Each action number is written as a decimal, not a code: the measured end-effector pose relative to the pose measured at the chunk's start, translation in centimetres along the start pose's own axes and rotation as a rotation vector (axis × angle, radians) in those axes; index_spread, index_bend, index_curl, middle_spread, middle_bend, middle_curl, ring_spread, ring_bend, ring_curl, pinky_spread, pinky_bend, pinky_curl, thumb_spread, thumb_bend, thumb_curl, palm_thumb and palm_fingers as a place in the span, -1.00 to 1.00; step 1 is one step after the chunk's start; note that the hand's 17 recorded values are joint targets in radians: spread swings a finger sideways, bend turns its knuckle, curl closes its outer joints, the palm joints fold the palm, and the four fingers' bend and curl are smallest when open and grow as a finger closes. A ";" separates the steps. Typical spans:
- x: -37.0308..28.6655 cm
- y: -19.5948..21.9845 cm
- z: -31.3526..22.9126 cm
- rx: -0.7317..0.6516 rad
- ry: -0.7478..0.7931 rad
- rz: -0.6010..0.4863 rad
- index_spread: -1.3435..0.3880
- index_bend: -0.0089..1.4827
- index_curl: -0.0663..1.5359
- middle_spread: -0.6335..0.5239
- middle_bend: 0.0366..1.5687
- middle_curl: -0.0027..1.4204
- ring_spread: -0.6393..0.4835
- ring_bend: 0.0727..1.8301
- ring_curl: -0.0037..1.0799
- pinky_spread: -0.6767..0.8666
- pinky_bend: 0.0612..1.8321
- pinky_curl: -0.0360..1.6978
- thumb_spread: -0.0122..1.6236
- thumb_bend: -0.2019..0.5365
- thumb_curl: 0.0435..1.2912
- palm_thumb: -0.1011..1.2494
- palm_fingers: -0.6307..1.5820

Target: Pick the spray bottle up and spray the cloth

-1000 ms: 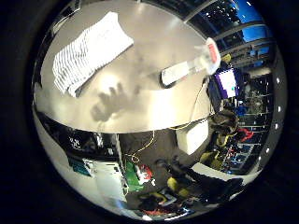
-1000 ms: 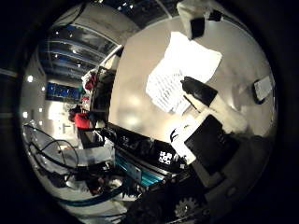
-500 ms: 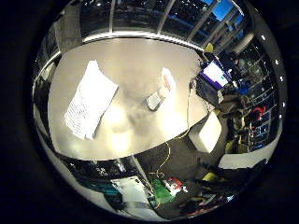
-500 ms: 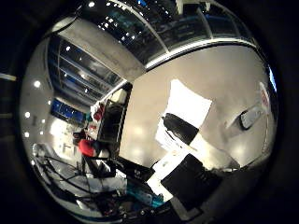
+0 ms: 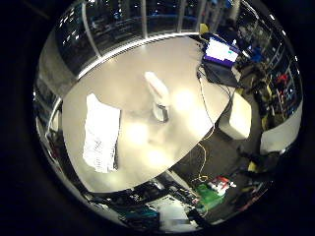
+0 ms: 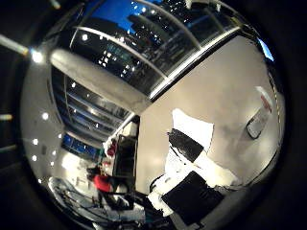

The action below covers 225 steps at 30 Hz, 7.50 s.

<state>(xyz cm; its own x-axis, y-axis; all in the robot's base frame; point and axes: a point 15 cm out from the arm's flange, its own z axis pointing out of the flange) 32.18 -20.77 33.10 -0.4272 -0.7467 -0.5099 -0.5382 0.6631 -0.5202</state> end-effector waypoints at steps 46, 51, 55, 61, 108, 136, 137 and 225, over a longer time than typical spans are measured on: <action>18.1 8.7 5.6 -0.073 -0.086 0.363 0.43 -0.79 -0.58 0.48 -0.77 -0.50 0.54 -0.68 -0.49 0.44 -0.57 -0.61 0.28 -0.52 -0.57 0.04 -0.35; 19.2 8.2 6.3 -0.074 -0.099 0.376 0.43 -0.79 -0.58 0.48 -0.77 -0.50 0.54 -0.68 -0.49 0.43 -0.58 -0.61 0.28 -0.52 -0.57 0.04 -0.35; 19.6 8.2 6.8 -0.082 -0.106 0.385 0.43 -0.79 -0.58 0.47 -0.77 -0.49 0.54 -0.67 -0.48 0.43 -0.58 -0.61 0.28 -0.52 -0.57 0.04 -0.34; 19.7 8.7 7.9 -0.110 -0.119 0.387 0.43 -0.78 -0.58 0.46 -0.76 -0.49 0.53 -0.67 -0.48 0.43 -0.58 -0.61 0.28 -0.52 -0.57 0.04 -0.34; 18.5 3.3 19.0 -0.203 -0.157 0.199 0.41 -0.79 -0.59 0.38 -0.62 -0.46 0.43 -0.57 -0.48 0.38 -0.60 -0.63 0.29 -0.51 -0.57 0.08 -0.17; 6.3 -1.8 17.1 -0.183 -0.459 -0.012 0.32 0.61 0.01 -0.08 0.70 0.00 -0.18 0.53 0.22 -0.35 0.42 0.02 0.25 -0.48 -0.17 0.79 0.61; 5.7 -1.8 16.6 -0.193 -0.456 -0.039 0.32 0.61 0.01 -0.08 0.71 0.00 -0.17 0.54 0.23 -0.35 0.41 0.04 0.23 -0.47 -0.15 0.80 0.60; -35.1 13.1 17.0 -0.533 -0.213 -0.988 0.30 0.59 0.05 -0.08 0.73 -0.04 -0.16 0.61 0.19 -0.29 0.08 0.76 -0.13 -0.50 0.36 0.65 0.62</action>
<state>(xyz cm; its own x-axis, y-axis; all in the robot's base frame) 52.45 14.97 32.56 0.4591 -0.8716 -0.1719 -0.8320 -0.3540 -0.4272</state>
